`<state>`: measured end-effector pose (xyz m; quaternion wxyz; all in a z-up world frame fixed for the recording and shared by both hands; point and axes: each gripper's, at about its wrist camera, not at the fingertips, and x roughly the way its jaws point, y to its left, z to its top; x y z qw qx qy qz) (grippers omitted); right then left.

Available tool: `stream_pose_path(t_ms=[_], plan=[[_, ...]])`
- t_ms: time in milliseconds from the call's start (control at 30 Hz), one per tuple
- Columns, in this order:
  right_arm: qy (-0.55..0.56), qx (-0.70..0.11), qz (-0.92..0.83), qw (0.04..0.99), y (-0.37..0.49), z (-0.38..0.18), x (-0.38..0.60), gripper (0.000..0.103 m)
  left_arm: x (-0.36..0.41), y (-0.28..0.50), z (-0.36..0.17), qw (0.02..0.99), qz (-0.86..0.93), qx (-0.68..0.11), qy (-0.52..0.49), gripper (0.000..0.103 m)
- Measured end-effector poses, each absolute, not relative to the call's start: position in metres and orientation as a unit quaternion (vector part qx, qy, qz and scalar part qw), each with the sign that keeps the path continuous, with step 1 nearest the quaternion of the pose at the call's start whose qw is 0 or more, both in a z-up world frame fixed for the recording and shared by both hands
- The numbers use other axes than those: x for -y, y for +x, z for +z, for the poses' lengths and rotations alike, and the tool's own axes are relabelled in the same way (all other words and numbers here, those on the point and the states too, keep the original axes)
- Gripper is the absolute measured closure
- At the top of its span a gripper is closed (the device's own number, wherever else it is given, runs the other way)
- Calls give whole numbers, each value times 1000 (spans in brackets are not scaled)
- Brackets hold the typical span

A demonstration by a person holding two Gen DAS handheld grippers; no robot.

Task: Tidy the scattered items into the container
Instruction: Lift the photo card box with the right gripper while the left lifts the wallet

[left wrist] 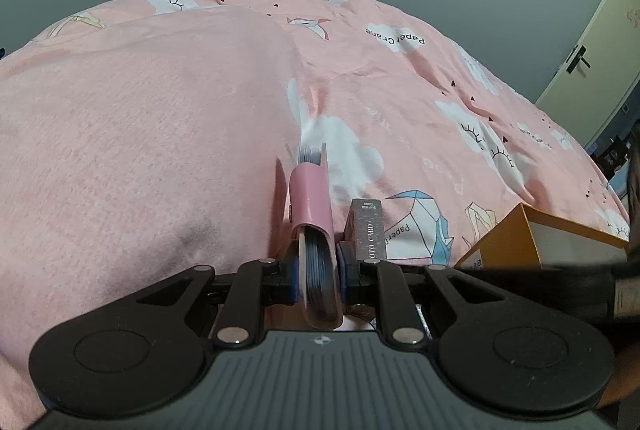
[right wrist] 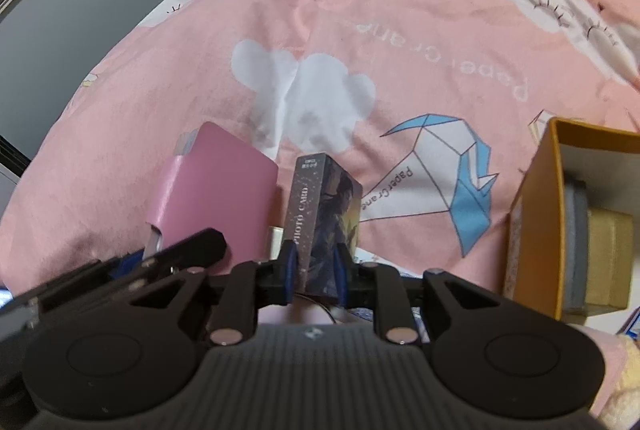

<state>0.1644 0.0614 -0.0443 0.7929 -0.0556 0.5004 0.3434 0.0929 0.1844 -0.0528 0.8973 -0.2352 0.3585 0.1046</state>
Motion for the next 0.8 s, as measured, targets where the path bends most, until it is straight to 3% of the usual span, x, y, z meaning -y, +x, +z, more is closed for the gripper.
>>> stream_pose_path(t_ms=[133,300,433,700,800], plan=[[-69,-469,363,802,151,-47,-55,79,-188,92,-53,895,104,-358,-245,83],[-104,-435,400,800,129,-58,-56,68,-183,92,-53,896,105,-360,-237,83],[-161,-390,384,821,118,-66,-69,68,-180,94,-55,894,106,-371,-227,80],[-168,-378,367,833,121,-83,-74,67,-171,92,-58,892,110,-387,-207,79],[-172,-370,361,838,118,-81,-72,72,-169,89,-56,895,110,-383,-202,82]])
